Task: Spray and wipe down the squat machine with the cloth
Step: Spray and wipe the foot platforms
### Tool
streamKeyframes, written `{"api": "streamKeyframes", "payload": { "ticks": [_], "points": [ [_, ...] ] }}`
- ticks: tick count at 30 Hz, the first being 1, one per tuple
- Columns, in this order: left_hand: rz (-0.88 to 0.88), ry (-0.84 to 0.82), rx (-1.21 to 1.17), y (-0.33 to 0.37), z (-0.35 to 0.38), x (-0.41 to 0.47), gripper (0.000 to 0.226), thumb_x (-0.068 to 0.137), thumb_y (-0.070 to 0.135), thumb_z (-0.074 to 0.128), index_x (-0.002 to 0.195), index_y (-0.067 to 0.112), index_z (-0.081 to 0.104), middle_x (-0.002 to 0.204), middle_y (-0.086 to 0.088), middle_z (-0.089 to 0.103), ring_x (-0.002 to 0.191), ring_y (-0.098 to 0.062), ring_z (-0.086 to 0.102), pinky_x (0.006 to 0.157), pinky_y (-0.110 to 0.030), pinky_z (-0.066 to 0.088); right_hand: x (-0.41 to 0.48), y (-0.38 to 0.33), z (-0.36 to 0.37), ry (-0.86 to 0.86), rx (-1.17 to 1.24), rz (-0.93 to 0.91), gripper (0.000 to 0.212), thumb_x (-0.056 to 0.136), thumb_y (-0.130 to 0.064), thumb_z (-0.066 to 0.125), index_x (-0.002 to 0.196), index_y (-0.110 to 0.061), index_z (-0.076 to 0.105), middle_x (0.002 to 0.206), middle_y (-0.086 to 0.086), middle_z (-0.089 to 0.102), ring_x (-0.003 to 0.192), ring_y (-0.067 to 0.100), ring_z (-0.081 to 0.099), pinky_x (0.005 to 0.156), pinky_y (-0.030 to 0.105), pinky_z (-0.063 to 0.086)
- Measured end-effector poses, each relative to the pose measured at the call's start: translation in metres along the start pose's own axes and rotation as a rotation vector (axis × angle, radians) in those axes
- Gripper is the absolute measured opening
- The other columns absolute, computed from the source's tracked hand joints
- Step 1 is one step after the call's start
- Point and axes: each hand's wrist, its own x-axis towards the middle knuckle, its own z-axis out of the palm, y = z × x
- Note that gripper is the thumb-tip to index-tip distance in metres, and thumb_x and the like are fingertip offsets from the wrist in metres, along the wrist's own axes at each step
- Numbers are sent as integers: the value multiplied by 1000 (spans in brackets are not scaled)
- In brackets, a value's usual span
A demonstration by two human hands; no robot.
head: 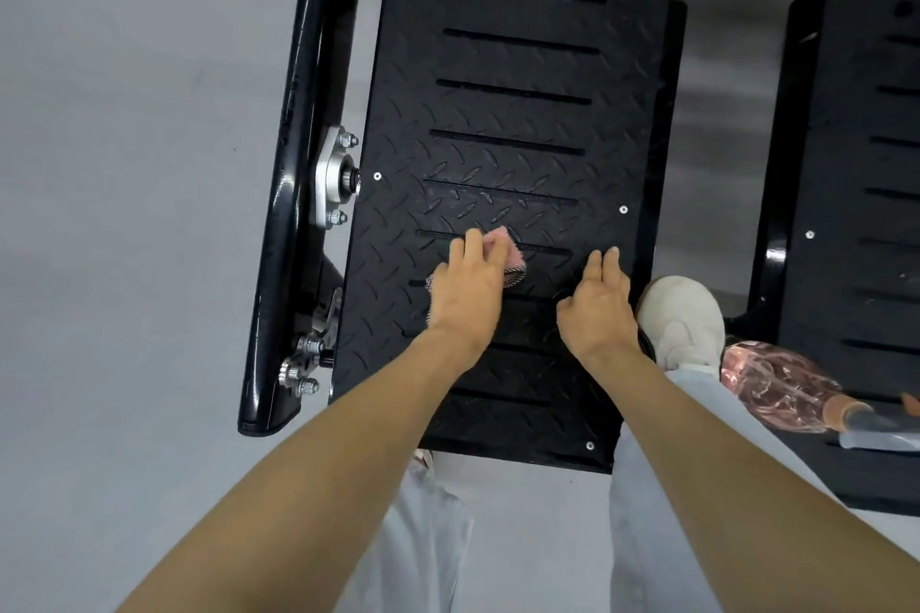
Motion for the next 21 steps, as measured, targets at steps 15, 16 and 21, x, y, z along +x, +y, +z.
{"api": "streamKeyframes", "payload": {
  "ticks": [15, 16, 21],
  "points": [
    [-80, 6, -38, 14, 2, -4, 70, 82, 1, 55, 143, 15, 23, 129, -13, 32, 115, -28, 36, 84, -36, 46, -8, 12, 5, 3, 12, 21, 66, 97, -16, 44, 151, 1, 10, 159, 15, -6, 146, 28, 5, 119, 34, 16],
    [-37, -9, -40, 29, 3, -2, 67, 84, 2, 53, 143, 15, 23, 131, -13, 31, 117, -29, 35, 85, -36, 45, -8, 14, 6, 3, 5, 19, 66, 96, -15, 44, 151, 0, 11, 159, 15, -5, 146, 28, 6, 119, 34, 17],
    [72, -104, -109, 69, 3, 11, 61, 91, 8, 50, 145, 16, 25, 137, -12, 28, 123, -29, 33, 90, -39, 44, -11, 17, 7, 20, 41, 36, 65, 96, -16, 42, 151, 0, 11, 160, 12, -4, 146, 25, 6, 118, 35, 20]
  ]
}}
